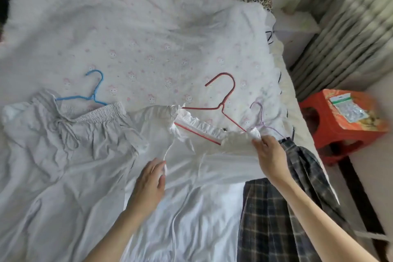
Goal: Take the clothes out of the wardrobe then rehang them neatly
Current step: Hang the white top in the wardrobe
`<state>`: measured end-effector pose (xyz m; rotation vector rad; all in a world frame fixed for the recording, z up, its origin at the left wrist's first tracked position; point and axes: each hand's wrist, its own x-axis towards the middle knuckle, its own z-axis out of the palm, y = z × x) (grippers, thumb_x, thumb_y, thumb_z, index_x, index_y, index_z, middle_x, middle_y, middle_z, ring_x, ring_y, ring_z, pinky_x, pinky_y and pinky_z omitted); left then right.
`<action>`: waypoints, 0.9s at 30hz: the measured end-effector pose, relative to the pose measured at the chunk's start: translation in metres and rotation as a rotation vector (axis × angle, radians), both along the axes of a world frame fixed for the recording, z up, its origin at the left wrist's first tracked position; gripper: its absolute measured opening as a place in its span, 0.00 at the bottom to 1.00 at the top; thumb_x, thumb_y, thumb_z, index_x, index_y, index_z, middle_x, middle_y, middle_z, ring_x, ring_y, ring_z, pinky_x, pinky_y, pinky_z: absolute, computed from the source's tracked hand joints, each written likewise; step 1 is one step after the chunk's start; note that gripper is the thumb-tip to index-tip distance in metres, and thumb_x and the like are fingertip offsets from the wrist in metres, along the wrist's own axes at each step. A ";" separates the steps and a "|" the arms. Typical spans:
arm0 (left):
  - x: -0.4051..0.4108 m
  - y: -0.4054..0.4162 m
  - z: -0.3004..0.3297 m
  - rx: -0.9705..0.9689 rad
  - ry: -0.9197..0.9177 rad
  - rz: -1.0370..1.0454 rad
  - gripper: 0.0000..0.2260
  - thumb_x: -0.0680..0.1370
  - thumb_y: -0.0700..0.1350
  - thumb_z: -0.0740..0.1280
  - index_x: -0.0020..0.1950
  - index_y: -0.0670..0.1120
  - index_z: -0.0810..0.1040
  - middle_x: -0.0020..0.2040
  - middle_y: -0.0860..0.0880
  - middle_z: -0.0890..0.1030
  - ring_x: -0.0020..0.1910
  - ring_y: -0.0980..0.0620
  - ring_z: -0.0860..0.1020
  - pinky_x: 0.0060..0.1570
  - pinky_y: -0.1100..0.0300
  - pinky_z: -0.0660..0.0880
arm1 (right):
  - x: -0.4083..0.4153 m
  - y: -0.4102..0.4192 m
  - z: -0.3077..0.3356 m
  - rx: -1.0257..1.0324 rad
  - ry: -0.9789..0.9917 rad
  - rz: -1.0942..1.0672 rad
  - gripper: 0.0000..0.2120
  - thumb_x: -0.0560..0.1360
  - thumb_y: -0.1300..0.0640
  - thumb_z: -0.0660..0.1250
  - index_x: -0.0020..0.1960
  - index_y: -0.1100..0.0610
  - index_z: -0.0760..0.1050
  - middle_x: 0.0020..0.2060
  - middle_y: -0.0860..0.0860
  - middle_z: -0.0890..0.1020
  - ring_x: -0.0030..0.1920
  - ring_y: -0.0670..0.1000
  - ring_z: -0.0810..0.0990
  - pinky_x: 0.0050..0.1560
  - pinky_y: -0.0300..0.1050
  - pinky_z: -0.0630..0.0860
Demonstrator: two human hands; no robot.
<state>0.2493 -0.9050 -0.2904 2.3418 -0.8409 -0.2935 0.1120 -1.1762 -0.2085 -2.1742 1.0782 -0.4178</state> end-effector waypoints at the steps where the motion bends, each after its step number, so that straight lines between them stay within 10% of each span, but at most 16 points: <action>1: 0.004 -0.008 0.023 -0.044 -0.088 0.004 0.21 0.75 0.49 0.53 0.61 0.40 0.75 0.61 0.38 0.76 0.63 0.48 0.69 0.62 0.55 0.67 | -0.012 0.003 0.017 -0.021 -0.029 -0.011 0.21 0.78 0.59 0.62 0.30 0.53 0.57 0.28 0.48 0.64 0.29 0.47 0.62 0.33 0.48 0.55; 7: -0.009 -0.054 0.172 -0.264 -0.442 0.026 0.21 0.75 0.51 0.56 0.59 0.38 0.74 0.55 0.40 0.76 0.56 0.41 0.73 0.56 0.50 0.70 | -0.079 0.007 0.130 -0.171 -0.160 -0.072 0.19 0.77 0.59 0.63 0.30 0.53 0.61 0.31 0.46 0.66 0.35 0.52 0.67 0.34 0.43 0.53; 18: -0.149 -0.111 0.332 -0.594 -0.459 -0.148 0.07 0.73 0.42 0.71 0.40 0.39 0.77 0.40 0.42 0.77 0.42 0.41 0.75 0.42 0.55 0.69 | -0.280 0.082 0.262 -0.545 -0.316 -0.399 0.21 0.75 0.60 0.66 0.30 0.49 0.61 0.30 0.45 0.68 0.32 0.48 0.69 0.35 0.46 0.62; 27: -0.335 -0.108 0.404 -0.874 -0.055 -0.671 0.07 0.76 0.38 0.66 0.38 0.44 0.74 0.35 0.49 0.77 0.34 0.53 0.73 0.35 0.68 0.64 | -0.464 0.191 0.312 -0.685 -0.146 -0.921 0.11 0.76 0.54 0.65 0.37 0.57 0.76 0.36 0.47 0.72 0.36 0.52 0.72 0.34 0.45 0.64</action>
